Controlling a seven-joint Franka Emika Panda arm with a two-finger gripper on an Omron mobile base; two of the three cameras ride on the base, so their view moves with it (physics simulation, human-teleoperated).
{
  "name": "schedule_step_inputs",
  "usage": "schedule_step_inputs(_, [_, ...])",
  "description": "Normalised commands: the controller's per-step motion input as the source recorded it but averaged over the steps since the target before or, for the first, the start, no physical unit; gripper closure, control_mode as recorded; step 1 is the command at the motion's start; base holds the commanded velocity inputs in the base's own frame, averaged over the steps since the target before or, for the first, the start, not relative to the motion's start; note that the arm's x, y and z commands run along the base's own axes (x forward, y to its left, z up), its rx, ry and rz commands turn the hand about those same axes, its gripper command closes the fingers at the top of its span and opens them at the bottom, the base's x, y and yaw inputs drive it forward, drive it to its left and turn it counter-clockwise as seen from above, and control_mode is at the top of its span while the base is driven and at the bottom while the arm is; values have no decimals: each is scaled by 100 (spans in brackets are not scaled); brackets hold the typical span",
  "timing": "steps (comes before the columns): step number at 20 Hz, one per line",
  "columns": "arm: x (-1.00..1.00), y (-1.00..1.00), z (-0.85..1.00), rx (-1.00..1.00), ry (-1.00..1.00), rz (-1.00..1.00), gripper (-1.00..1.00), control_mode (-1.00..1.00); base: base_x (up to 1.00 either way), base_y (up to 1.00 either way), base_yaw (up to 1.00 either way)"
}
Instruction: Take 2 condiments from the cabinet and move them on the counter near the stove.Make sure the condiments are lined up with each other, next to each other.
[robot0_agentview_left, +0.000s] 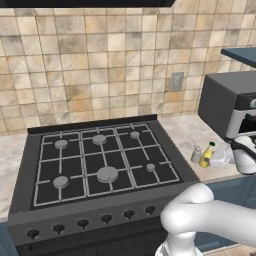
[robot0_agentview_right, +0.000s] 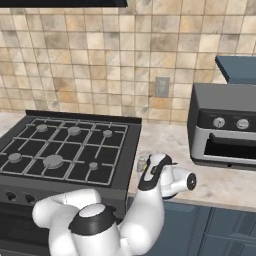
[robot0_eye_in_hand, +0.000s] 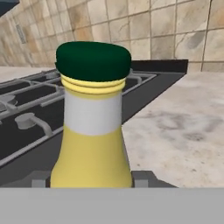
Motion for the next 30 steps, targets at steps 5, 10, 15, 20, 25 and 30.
schedule_step_inputs(5, [0,0,-14,-6,0,0,100,-100,0,0,0])
schedule_step_inputs(10, [-1,0,-19,-8,-5,0,100,-100,0,0,0])
schedule_step_inputs(15, [0,0,-12,-3,0,0,100,-100,0,0,0])
schedule_step_inputs(20, [-1,0,-10,0,-6,0,100,-100,0,0,0])
schedule_step_inputs(25, [-10,0,-10,0,-9,0,100,-100,0,0,0])
schedule_step_inputs(30, [-4,0,-12,0,0,0,-100,-100,0,0,0])
